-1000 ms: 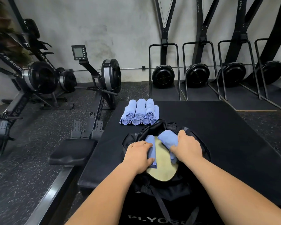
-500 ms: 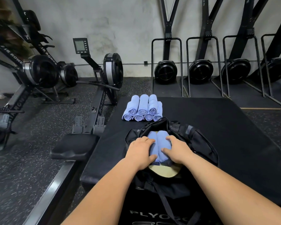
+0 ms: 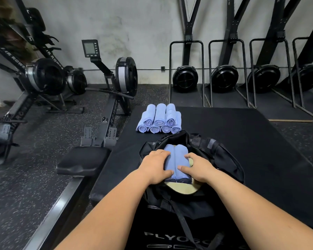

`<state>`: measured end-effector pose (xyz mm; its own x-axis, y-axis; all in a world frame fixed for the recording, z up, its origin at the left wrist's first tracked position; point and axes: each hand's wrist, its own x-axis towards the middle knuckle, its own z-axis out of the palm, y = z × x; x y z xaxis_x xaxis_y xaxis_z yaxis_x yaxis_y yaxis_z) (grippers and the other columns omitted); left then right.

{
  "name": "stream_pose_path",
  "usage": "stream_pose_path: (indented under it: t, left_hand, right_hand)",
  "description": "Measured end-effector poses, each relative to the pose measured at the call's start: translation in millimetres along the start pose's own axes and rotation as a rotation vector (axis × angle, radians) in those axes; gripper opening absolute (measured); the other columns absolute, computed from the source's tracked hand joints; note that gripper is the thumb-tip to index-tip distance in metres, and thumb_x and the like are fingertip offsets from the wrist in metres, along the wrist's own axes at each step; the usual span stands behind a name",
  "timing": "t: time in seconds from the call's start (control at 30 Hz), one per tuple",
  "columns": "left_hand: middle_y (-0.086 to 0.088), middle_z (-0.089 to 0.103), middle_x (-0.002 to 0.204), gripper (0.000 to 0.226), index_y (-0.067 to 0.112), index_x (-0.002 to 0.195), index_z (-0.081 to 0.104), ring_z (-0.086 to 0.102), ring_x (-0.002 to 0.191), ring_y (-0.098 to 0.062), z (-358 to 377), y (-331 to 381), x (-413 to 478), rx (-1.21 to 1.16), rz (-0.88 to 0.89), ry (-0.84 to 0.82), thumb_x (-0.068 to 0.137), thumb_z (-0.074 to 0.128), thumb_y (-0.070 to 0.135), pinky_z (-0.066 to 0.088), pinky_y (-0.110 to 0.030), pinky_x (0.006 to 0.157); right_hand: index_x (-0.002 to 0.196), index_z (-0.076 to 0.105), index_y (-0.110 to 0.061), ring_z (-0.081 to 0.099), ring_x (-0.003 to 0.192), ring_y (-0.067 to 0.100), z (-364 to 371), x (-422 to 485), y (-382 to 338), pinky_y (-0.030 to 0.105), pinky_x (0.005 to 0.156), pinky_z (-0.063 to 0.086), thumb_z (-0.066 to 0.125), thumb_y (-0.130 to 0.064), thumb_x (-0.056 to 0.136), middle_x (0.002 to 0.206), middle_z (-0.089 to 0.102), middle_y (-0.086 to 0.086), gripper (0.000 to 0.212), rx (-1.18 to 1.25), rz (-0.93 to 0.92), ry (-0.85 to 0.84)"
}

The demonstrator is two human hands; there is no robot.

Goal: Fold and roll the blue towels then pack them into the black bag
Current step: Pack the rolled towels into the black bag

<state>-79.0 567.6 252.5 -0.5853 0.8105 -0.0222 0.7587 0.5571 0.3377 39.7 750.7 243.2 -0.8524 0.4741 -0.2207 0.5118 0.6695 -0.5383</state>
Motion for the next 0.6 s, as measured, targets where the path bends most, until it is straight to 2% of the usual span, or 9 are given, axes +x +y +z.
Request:
stream_pose_path:
  t: [0.1, 0.17, 0.27, 0.33, 0.47, 0.6]
  left_hand:
    - [0.004, 0.044, 0.160, 0.075, 0.026, 0.158, 0.041, 0.039, 0.145, -0.023, -1, 3, 1, -0.058, -0.016, 0.066, 0.093, 0.070, 0.049, 0.033, -0.040, 0.119]
    - [0.008, 0.054, 0.151, 0.066, 0.029, 0.154, 0.047, 0.047, 0.138, -0.020, -3, 4, 2, -0.091, -0.011, 0.128, 0.095, 0.069, 0.046, 0.036, -0.039, 0.116]
    - [0.012, 0.065, 0.136, 0.056, 0.031, 0.148, 0.055, 0.054, 0.128, -0.016, -7, 5, 5, -0.128, 0.009, 0.214, 0.095, 0.070, 0.043, 0.040, -0.036, 0.110]
    - [0.013, 0.066, 0.131, 0.053, 0.033, 0.145, 0.057, 0.054, 0.124, -0.017, -9, 5, 10, -0.149, 0.030, 0.268, 0.094, 0.070, 0.043, 0.042, -0.037, 0.108]
    - [0.009, 0.051, 0.137, 0.052, 0.034, 0.143, 0.058, 0.042, 0.129, -0.017, -7, 5, 25, -0.131, 0.053, 0.363, 0.093, 0.069, 0.043, 0.039, -0.035, 0.112]
    - [-0.004, 0.044, 0.152, 0.050, 0.026, 0.143, 0.060, 0.037, 0.142, -0.024, 0, 5, 42, -0.102, -0.007, 0.470, 0.096, 0.067, 0.041, 0.034, -0.038, 0.118]
  right_hand:
    - [0.150, 0.052, -0.032, 0.058, 0.131, 0.019, -9, 1, 1, 0.031, 0.104, 0.043, 0.068, -0.067, 0.089, 0.148, 0.059, -0.007, 0.073, -0.032, -0.024, 0.015]
    - [0.137, 0.064, -0.033, 0.063, 0.111, 0.015, -20, 3, 0, 0.027, 0.093, 0.045, 0.068, -0.065, 0.090, 0.124, 0.069, -0.010, 0.057, -0.020, -0.046, 0.087]
    - [0.106, 0.076, -0.036, 0.060, 0.076, 0.001, -38, 9, -4, 0.024, 0.073, 0.042, 0.070, -0.056, 0.093, 0.080, 0.067, -0.019, 0.025, 0.070, -0.094, 0.208]
    - [0.092, 0.077, -0.034, 0.058, 0.065, -0.001, -50, 16, -8, 0.023, 0.064, 0.039, 0.071, -0.047, 0.094, 0.066, 0.065, -0.020, 0.015, 0.125, -0.109, 0.276]
    - [0.089, 0.077, -0.033, 0.064, 0.076, 0.007, -71, 32, -18, 0.022, 0.067, 0.042, 0.071, -0.035, 0.094, 0.073, 0.069, -0.012, 0.008, 0.163, -0.116, 0.398]
    - [0.097, 0.077, -0.031, 0.066, 0.081, 0.008, -83, 56, -28, 0.025, 0.074, 0.044, 0.070, -0.028, 0.094, 0.081, 0.072, -0.010, 0.008, 0.204, -0.129, 0.453]
